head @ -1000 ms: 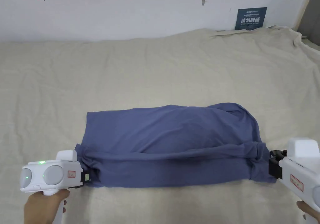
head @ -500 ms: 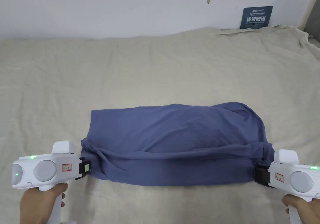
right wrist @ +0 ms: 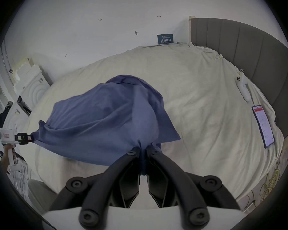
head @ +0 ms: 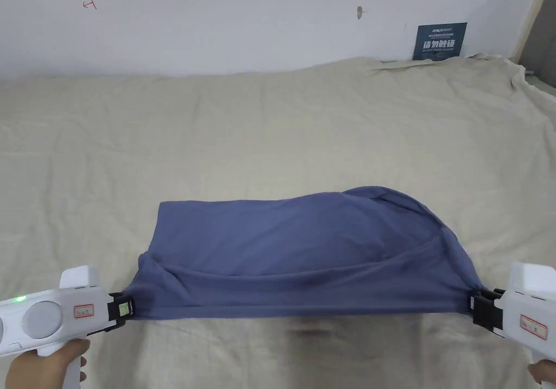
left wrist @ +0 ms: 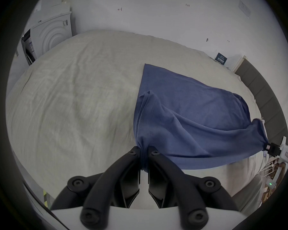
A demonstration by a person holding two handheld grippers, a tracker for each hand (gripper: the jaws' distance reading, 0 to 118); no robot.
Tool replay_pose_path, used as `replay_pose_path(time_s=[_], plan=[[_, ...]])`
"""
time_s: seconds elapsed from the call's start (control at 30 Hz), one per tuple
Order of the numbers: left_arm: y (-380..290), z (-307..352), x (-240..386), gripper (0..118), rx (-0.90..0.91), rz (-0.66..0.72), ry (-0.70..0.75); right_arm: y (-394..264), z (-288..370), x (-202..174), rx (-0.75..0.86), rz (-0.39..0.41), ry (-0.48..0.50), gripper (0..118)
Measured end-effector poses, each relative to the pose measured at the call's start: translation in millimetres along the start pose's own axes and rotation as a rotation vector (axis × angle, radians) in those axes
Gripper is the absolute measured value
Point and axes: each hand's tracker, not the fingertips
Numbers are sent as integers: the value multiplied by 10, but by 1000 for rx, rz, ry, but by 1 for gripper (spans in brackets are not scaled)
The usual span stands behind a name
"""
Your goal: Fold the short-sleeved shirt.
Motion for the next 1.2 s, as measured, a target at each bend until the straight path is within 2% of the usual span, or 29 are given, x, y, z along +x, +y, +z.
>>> replay_pose_path(time_s=[0.27, 0.63, 0.77, 0.8, 0.87, 0.9, 0.93, 0.97, 1.0, 1.03, 1.2], plan=[[-637, 371, -118, 6, -29, 3, -5, -560, 372, -12, -44, -18, -10, 4], [-1102, 70, -130, 6, -80, 44, 60, -959, -159, 120, -179, -36, -91, 4], [-1115, 95, -91, 12, -62, 41, 79, -917, -105, 14, -186, -24, -104, 6], [-1114, 109, -80, 21, -62, 35, 85, -892, -64, -14, -184, -19, -108, 9], [-1100, 146, -52, 52, -66, 32, 107, -836, 23, -33, -174, -15, -114, 27], [-1084, 180, -44, 71, -65, 33, 110, -797, 76, -47, -163, -14, -118, 41], [-1063, 226, -32, 95, -56, 38, 116, -736, 150, -62, -137, -11, -123, 68], [-1032, 286, -16, 109, -37, 41, 115, -673, 225, -90, -104, -8, -123, 86], [-991, 364, 13, 115, -3, 38, 111, -610, 299, -118, -68, -6, -122, 98], [-943, 459, 46, 116, 46, 32, 106, -529, 397, -161, -26, 3, -111, 103], [-639, 908, 240, 116, 215, -25, 121, -123, 789, -293, 144, 20, -65, 103]])
